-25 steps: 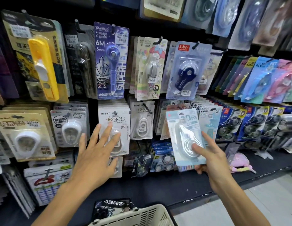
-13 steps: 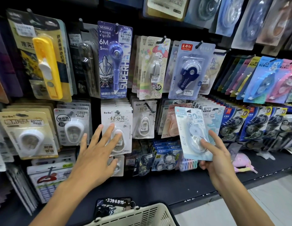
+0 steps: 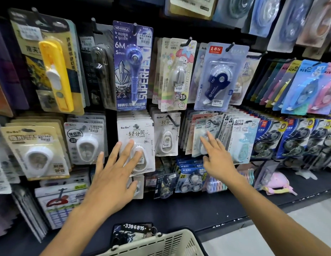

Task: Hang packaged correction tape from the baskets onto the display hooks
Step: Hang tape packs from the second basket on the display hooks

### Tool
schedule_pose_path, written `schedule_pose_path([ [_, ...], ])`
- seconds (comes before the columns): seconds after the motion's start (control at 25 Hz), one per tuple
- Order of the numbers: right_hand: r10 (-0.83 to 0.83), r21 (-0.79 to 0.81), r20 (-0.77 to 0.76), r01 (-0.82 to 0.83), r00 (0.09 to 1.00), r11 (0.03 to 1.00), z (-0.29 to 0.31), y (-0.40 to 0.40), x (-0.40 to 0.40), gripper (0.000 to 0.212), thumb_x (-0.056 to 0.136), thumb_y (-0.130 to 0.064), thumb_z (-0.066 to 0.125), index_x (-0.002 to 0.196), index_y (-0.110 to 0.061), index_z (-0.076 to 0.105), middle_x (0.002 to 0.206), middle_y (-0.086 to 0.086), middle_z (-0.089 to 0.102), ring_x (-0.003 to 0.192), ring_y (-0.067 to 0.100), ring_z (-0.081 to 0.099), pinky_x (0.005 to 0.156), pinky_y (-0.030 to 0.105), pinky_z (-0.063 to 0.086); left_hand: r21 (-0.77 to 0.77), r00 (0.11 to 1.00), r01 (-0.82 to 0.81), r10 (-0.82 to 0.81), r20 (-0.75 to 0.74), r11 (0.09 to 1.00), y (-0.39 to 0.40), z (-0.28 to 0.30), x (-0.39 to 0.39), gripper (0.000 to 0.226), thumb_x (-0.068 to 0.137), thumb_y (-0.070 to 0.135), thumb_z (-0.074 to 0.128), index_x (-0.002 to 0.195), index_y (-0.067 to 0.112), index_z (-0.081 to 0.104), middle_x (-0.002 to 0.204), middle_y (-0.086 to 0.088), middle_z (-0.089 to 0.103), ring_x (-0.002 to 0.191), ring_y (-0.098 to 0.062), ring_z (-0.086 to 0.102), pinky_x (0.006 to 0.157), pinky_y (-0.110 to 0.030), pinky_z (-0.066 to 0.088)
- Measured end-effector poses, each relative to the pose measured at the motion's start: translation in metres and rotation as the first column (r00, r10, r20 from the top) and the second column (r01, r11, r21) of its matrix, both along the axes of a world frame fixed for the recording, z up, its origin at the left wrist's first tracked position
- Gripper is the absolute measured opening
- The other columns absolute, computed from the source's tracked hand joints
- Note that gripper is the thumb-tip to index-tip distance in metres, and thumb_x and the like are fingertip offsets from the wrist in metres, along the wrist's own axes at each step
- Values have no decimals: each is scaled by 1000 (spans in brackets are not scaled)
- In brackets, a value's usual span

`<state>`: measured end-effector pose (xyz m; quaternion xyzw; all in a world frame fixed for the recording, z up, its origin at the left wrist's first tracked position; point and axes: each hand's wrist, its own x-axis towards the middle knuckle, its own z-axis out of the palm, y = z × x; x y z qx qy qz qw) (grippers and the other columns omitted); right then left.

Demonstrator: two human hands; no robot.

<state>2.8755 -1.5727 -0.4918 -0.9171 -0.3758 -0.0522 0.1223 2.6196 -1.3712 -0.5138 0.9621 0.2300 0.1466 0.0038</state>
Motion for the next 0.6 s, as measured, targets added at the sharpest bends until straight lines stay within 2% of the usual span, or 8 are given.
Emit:
schedule_pose_path([
  [0.08, 9, -40, -15, -9, 1000, 999, 8, 18, 14, 81, 94, -8, 47, 161, -33, 9, 168, -8, -15, 154, 34, 11, 119, 53, 31, -8, 1000, 12, -12, 12, 1000, 2, -1, 0, 84, 99, 50, 44, 153, 45, -20, 151, 20, -47, 141, -11, -45, 115, -46, -24],
  [0.2, 62, -62, -31, -64, 998, 996, 13, 27, 24, 93, 86, 1, 49, 160, -38, 8, 168, -8, -17, 141, 38, 38, 109, 49, 45, -20, 1000, 14, -14, 16, 1000, 4, -2, 5, 83, 99, 48, 44, 153, 47, -20, 151, 20, -48, 140, -10, -46, 117, -45, -22],
  [0.28, 81, -57, 4, -81, 997, 995, 8, 21, 23, 93, 85, 1, 51, 160, -37, 10, 167, -7, -18, 138, 38, 41, 104, 48, 48, -8, 997, 38, -38, 69, 999, -5, -2, 7, 83, 99, 42, 49, 157, 45, -10, 161, 13, -38, 149, -16, -34, 122, -47, -15],
  [0.36, 63, 80, 101, -72, 993, 994, -13, 10, 6, 82, 88, -3, 52, 159, -31, 22, 169, -2, -7, 138, 37, 40, 101, 48, 48, 6, 973, 69, -69, 219, 998, -20, -11, 3, 71, 95, 30, 59, 158, 33, 27, 171, -6, 4, 157, -29, 4, 125, -54, 10],
  [0.44, 46, 352, 78, -71, 996, 933, -69, -7, -30, 62, 90, -6, 51, 150, -21, 40, 162, 6, 27, 128, 30, 49, 95, 39, 46, 2, 950, 88, -85, 302, 996, -36, -48, -6, 48, 90, 20, 63, 137, 18, 56, 147, -12, 48, 134, -35, 44, 107, -51, 38],
  [0.48, 55, 413, 4, -52, 998, 909, -106, -14, -53, 53, 89, -7, 50, 142, -18, 48, 150, 9, 45, 121, 29, 54, 92, 36, 45, -91, 969, 107, -84, 232, 990, -44, -72, -11, 41, 90, 20, 62, 131, 17, 58, 135, -8, 55, 123, -32, 50, 99, -47, 42],
  [0.52, 85, 370, -114, -37, 990, 928, -147, -23, -78, 46, 89, -9, 51, 134, -17, 54, 135, 9, 58, 114, 29, 59, 90, 35, 45, -235, 992, 112, -95, 80, 966, -53, -101, -17, 38, 92, 23, 60, 130, 19, 57, 130, -5, 57, 119, -30, 52, 96, -44, 43],
  [0.6, 149, -35, -352, -172, 924, 985, -218, -36, -121, 41, 91, -16, 57, 131, -20, 58, 124, 8, 68, 116, 29, 61, 92, 35, 48, -416, 915, 33, -195, -353, 909, -68, -165, -36, 45, 95, 29, 58, 139, 24, 52, 137, -3, 56, 126, -29, 51, 102, -41, 45],
])
